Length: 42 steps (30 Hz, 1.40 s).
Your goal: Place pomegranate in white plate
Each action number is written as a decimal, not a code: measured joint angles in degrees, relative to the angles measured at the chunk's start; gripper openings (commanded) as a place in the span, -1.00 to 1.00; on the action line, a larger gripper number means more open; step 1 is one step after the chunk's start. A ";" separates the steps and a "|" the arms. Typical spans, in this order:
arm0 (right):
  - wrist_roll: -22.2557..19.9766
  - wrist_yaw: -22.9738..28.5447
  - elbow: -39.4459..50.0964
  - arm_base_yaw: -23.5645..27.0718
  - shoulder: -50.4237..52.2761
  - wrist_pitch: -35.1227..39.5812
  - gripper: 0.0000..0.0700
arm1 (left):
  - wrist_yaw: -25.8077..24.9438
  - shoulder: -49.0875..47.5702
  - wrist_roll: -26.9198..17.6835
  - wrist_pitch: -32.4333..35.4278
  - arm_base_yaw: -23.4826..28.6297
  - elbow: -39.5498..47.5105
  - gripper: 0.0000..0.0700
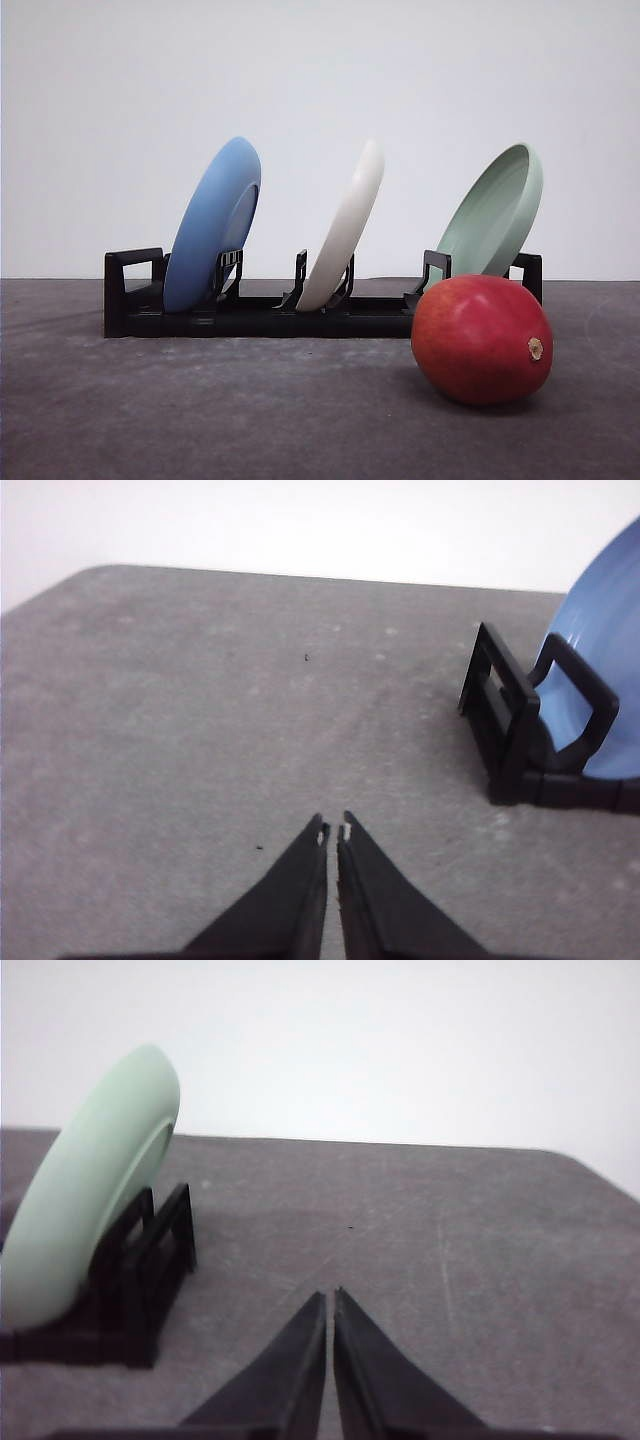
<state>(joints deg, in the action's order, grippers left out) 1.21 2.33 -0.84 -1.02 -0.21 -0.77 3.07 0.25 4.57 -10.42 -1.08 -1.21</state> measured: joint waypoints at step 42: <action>3.28 -47.52 -59.45 0.00 -41.38 -32.03 -0.73 | -58.97 49.35 -6.52 -27.49 -4.42 -62.25 -0.50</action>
<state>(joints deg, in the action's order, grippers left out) 4.49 -45.19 -60.29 -1.02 -41.59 -32.81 -55.90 49.60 -1.96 -37.91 -5.50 -63.46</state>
